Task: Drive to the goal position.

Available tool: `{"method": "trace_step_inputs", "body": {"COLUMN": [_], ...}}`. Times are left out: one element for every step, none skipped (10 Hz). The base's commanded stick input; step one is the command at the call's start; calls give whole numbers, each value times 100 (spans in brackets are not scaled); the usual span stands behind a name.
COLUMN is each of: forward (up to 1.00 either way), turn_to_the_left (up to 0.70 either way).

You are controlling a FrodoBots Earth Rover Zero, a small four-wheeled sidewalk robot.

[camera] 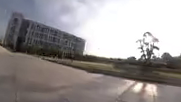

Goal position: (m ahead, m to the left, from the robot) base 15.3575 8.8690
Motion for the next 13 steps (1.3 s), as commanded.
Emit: {"method": "trace_step_inputs", "body": {"forward": [70,70,70,70,70,70,70,70,70,70,70,70,70], "turn_to_the_left": [35,27,3,19,35,35,35,35,23,6,0,0,14]}}
